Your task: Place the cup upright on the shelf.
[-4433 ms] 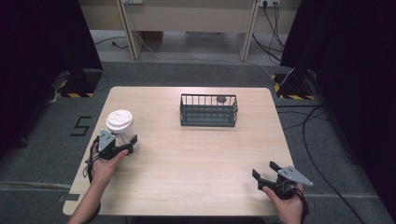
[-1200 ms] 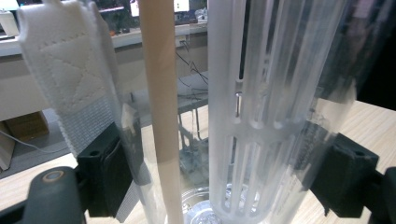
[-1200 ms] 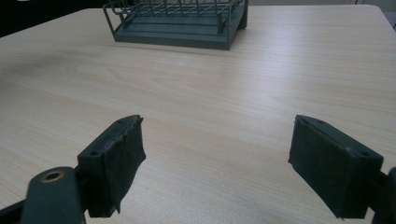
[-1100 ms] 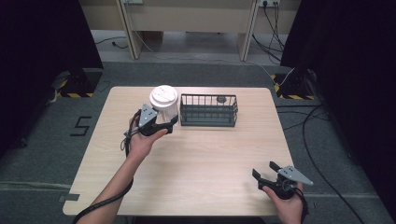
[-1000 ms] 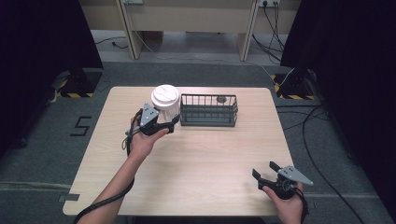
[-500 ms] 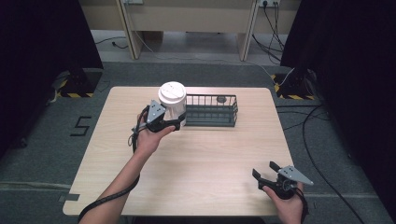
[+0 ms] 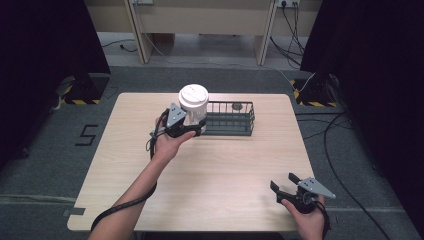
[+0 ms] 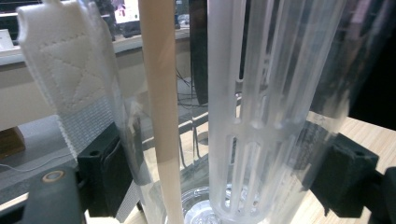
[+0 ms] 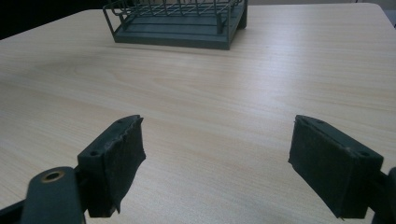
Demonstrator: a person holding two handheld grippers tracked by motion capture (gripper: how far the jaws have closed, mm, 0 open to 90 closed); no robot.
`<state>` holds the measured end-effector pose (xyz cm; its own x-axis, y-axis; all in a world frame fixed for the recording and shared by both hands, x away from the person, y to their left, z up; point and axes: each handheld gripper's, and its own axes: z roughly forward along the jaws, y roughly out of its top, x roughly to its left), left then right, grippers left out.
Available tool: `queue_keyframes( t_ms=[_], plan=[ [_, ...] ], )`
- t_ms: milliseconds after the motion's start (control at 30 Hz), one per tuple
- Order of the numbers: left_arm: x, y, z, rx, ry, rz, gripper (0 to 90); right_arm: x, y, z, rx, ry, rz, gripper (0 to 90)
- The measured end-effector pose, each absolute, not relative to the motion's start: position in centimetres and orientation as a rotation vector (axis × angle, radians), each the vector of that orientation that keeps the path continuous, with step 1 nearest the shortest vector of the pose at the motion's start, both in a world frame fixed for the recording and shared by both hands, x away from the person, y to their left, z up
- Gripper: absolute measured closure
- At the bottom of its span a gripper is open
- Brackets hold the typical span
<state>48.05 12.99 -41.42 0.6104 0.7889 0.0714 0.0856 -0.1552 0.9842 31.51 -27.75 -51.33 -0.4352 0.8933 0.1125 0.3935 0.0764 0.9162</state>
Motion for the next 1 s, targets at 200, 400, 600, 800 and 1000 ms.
queue_keyframes(
  t_ms=[200,400,600,800,1000],
  plan=[
    [48.6,12.0,-41.1,1.633,0.727,0.721,17.9,31.5,-27.7,-51.3,1.279,1.873,1.345,18.3],
    [49.0,11.2,-40.7,1.633,0.721,0.725,17.9,31.5,-27.7,-51.3,1.28,1.873,1.347,18.3],
    [49.9,10.0,-40.5,1.638,0.714,0.719,17.9,31.5,-27.7,-51.3,1.281,1.873,1.348,18.4],
    [50.8,8.8,-40.2,1.639,0.709,0.712,17.9,31.5,-27.8,-51.3,1.285,1.872,1.354,18.4],
    [51.8,7.7,-40.1,1.639,0.711,0.704,17.8,31.5,-27.8,-51.3,1.289,1.871,1.355,18.4]
  ],
)
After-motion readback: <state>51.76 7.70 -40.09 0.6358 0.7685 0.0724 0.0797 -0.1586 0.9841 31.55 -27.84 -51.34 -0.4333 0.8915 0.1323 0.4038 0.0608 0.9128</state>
